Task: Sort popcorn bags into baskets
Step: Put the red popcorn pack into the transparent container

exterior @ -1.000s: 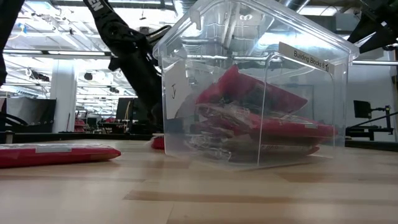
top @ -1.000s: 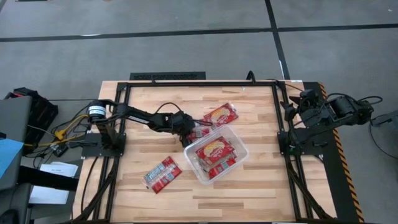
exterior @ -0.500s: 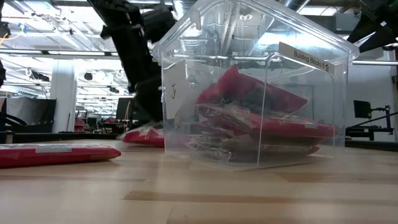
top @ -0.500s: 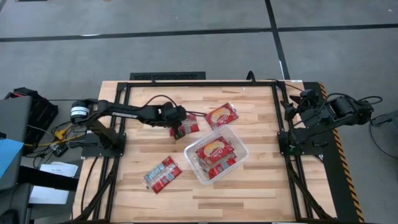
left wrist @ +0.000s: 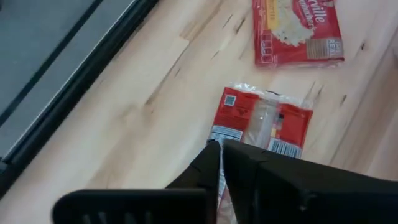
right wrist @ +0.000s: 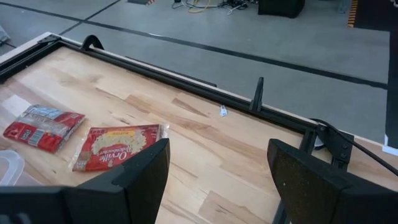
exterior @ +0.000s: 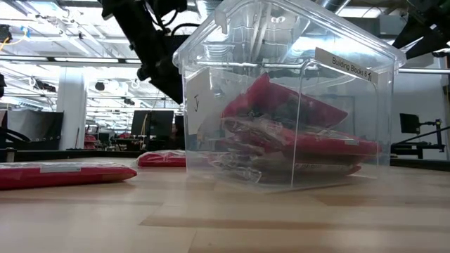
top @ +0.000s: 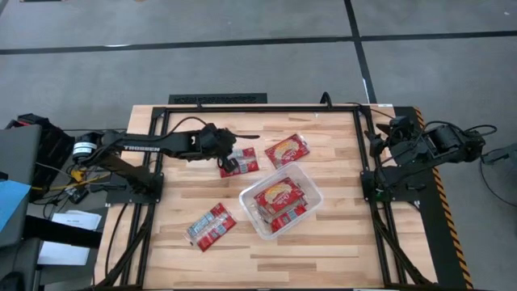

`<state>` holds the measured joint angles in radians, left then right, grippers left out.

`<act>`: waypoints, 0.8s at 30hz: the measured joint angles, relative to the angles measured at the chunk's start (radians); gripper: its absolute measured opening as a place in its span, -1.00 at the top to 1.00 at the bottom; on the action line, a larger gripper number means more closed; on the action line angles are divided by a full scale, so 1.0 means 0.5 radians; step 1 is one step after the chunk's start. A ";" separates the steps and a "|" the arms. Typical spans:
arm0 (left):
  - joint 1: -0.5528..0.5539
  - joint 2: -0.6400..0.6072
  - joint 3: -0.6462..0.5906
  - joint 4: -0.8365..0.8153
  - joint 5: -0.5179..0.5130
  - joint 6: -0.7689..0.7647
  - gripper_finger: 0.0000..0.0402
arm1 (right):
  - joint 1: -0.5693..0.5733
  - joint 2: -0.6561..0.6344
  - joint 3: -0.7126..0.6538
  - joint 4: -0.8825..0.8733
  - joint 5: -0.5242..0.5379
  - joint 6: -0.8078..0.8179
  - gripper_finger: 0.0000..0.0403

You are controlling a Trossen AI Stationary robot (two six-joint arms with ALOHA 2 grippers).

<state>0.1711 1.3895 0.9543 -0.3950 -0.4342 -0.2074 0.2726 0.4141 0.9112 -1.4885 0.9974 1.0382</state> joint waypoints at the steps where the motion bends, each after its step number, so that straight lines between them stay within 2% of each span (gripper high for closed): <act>1: 0.010 0.000 0.000 -0.001 0.013 0.010 0.91 | 0.000 0.000 0.000 0.000 0.000 0.000 -0.47; 7: 0.143 0.006 -0.069 -0.190 0.394 -0.241 0.50 | 0.000 0.000 0.000 0.008 -0.001 0.001 -0.47; 13: 0.276 0.008 -0.227 -0.259 0.421 -0.345 -0.10 | 0.000 0.000 0.000 0.009 -0.001 0.001 -0.47; 16: 0.348 0.008 -0.312 -0.255 0.424 -0.349 -0.33 | 0.000 0.000 0.000 0.009 0.000 0.001 -0.47; 19: 0.420 0.008 -0.397 -0.117 0.477 -0.374 -0.47 | 0.000 0.000 0.000 0.009 0.019 0.001 -0.47; 24: 0.492 0.008 -0.560 0.273 0.754 -0.284 -0.55 | 0.000 0.000 0.000 0.010 0.067 0.017 -0.47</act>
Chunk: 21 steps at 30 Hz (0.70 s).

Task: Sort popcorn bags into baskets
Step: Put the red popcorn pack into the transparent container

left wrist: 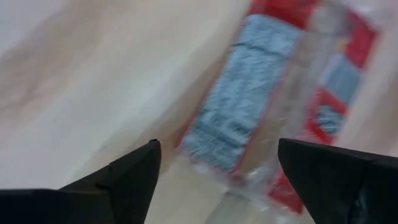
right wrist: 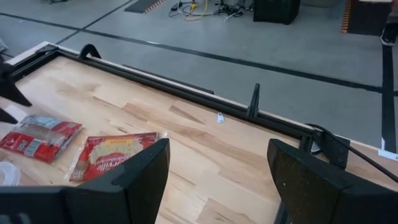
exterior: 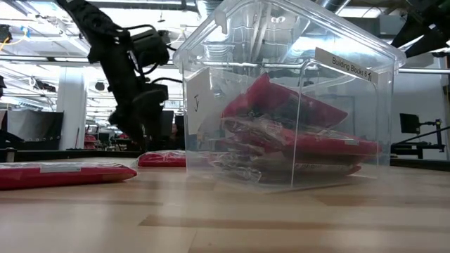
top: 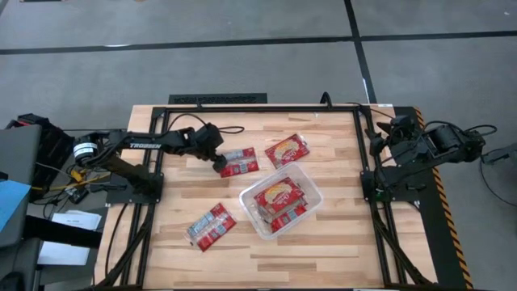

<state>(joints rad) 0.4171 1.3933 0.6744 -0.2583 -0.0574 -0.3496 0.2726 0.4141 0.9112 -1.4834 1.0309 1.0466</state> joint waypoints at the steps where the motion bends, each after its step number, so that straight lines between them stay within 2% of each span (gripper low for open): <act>1: 0.007 0.000 -0.024 0.067 0.045 0.021 -0.55 | 0.000 0.000 0.000 -0.001 0.001 0.000 -0.47; 7: 0.053 0.097 -0.130 0.255 0.251 0.144 -0.55 | -0.001 0.000 0.000 0.000 0.000 0.001 -0.47; 9: 0.054 0.197 -0.152 0.335 0.331 0.154 -0.55 | 0.000 0.001 0.000 0.002 0.000 0.001 -0.47; 15: 0.054 0.509 -0.114 0.559 0.381 0.188 -0.51 | -0.001 0.001 0.000 0.008 -0.005 0.008 -0.47; 18: 0.052 0.594 -0.077 0.603 0.380 0.173 -0.34 | -0.001 0.001 0.000 0.006 -0.005 0.034 -0.47; 21: 0.052 0.616 -0.071 0.645 0.342 0.134 -0.02 | -0.001 0.001 0.000 0.004 -0.007 0.039 -0.47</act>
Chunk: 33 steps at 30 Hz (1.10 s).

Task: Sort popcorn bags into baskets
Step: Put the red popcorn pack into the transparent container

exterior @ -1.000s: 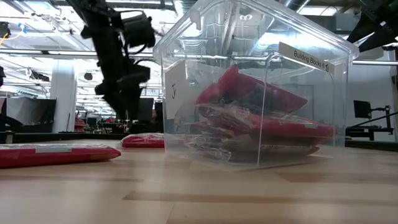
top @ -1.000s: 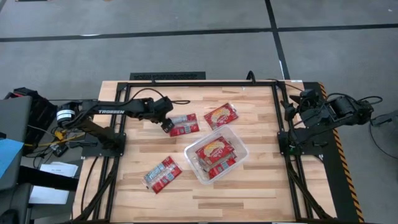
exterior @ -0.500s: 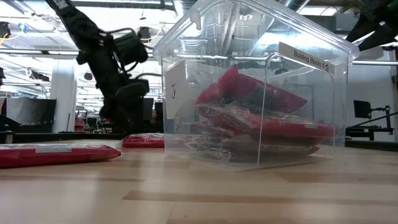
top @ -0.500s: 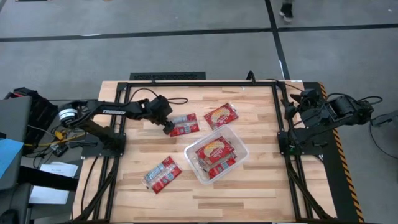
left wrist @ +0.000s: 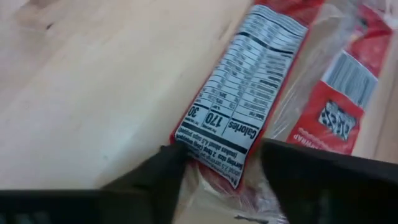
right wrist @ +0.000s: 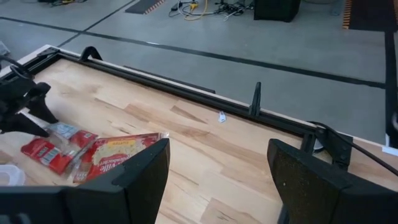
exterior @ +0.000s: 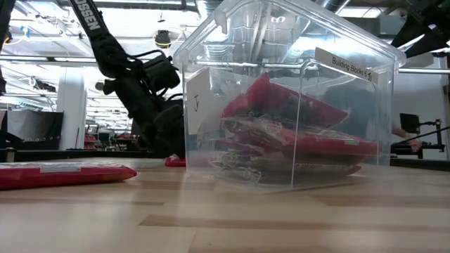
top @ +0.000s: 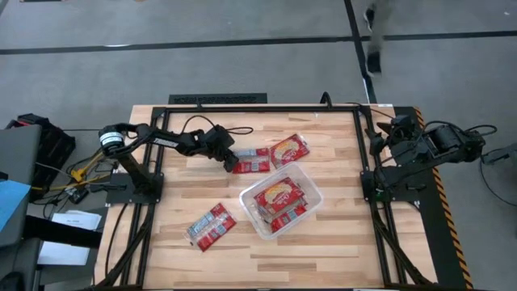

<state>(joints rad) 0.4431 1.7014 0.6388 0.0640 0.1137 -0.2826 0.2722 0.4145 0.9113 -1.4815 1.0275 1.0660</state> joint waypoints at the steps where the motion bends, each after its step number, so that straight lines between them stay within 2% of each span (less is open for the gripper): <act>1: 0.001 0.002 -0.001 0.017 -0.005 -0.026 0.11 | 0.000 0.000 0.000 -0.003 0.000 0.001 -0.47; 6: 0.042 0.016 -0.012 0.070 0.037 -0.172 0.82 | 0.001 0.000 0.000 -0.005 0.000 0.000 -0.47; 8: 0.056 0.017 -0.015 0.083 0.051 -0.274 0.93 | 0.000 0.000 0.000 -0.005 0.000 0.000 -0.47; 14: 0.072 -0.081 -0.006 0.028 0.131 -0.462 0.99 | 0.000 0.000 0.000 -0.015 -0.001 -0.001 -0.47; 20: 0.067 -0.298 0.100 -0.150 0.145 -0.657 1.00 | 0.000 0.000 0.000 -0.061 -0.008 -0.001 -0.47; 25: 0.068 -0.495 0.299 -0.381 0.104 -0.665 1.00 | 0.001 0.000 0.000 -0.090 -0.007 -0.002 -0.47; 33: 0.018 -0.709 0.762 -0.919 -0.108 -0.803 1.00 | 0.000 0.000 0.000 -0.113 -0.008 -0.002 -0.47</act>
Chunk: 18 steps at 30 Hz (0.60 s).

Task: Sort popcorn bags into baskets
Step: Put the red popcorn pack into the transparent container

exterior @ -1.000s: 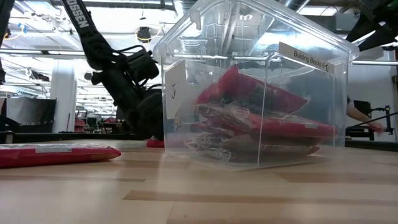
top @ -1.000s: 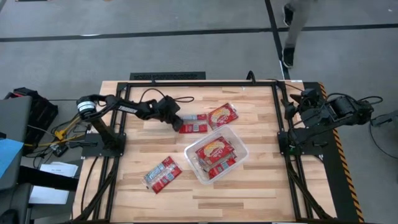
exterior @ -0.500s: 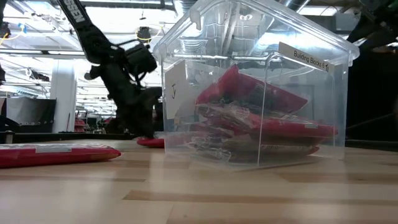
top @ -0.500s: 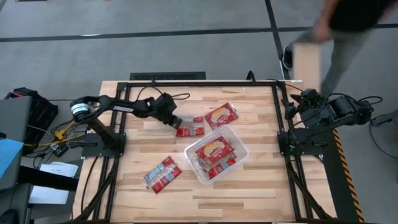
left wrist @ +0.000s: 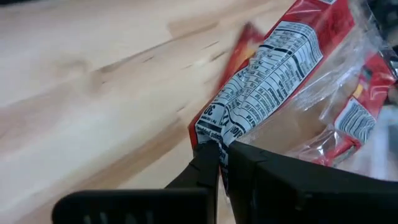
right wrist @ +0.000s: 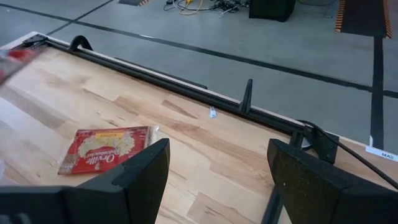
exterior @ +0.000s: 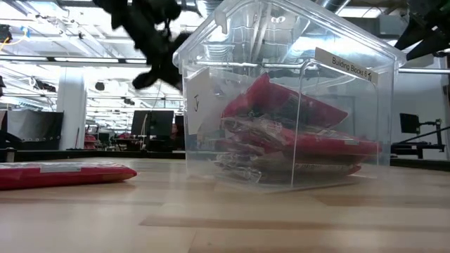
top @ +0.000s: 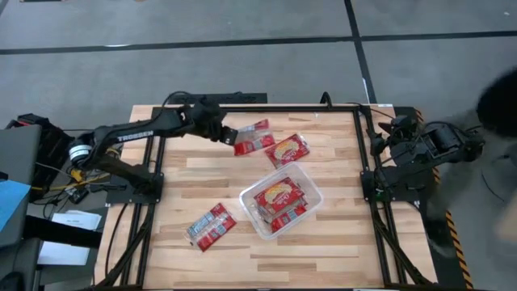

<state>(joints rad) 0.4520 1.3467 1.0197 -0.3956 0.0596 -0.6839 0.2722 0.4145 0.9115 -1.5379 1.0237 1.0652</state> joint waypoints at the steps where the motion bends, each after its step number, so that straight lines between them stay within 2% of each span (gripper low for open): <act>1: -0.031 -0.010 0.070 -0.062 -0.031 -0.031 1.00 | 0.001 0.000 -0.001 0.001 -0.001 0.000 -0.47; 5: -0.235 -0.029 0.332 -0.217 -0.175 -0.171 1.00 | 0.000 0.000 0.000 0.002 -0.002 -0.001 -0.47; 9: -0.542 -0.007 0.511 -0.252 -0.421 -0.395 1.00 | 0.000 0.000 0.000 0.002 -0.018 -0.001 -0.47; 15: -1.008 0.050 0.568 -0.246 -0.854 -0.783 1.00 | 0.001 -0.001 -0.001 0.002 -0.062 0.001 -0.47; 18: -1.176 0.118 0.569 -0.215 -0.954 -0.944 1.00 | 0.001 0.000 -0.001 0.006 -0.068 0.001 -0.47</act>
<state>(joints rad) -0.1359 1.4056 1.3041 -0.5032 -0.4176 -1.1557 0.2726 0.4143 0.9112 -1.5350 0.9897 1.0657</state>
